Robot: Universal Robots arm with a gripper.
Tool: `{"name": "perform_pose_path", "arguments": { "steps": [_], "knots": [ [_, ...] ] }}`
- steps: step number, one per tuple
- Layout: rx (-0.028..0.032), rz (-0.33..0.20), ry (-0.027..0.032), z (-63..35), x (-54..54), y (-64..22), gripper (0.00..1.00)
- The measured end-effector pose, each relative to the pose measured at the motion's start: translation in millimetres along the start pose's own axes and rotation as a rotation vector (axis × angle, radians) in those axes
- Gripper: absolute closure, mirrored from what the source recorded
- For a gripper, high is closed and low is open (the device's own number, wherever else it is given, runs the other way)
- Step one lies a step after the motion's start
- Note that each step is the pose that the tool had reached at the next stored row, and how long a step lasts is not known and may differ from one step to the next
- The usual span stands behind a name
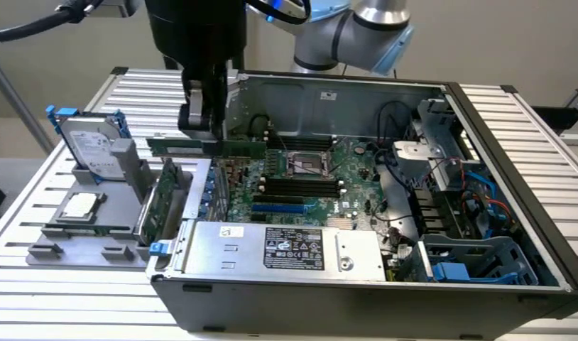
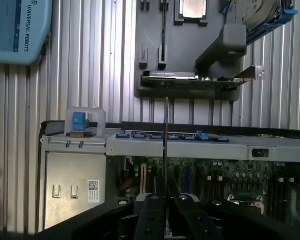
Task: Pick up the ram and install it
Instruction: 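Pick up the ram and move it above insertion slot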
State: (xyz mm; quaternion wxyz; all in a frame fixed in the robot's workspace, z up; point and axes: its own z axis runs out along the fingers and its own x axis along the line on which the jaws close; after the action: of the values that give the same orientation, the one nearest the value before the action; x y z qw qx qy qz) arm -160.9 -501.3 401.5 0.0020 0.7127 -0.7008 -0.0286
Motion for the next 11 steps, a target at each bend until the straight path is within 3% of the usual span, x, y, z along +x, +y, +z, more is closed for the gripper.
{"name": "perform_pose_path", "arguments": {
  "steps": [11],
  "knots": [
    [-0.0099, 0.000, -0.0085, 1.1, -5.2, -49.7, 1.00]
  ]
}}
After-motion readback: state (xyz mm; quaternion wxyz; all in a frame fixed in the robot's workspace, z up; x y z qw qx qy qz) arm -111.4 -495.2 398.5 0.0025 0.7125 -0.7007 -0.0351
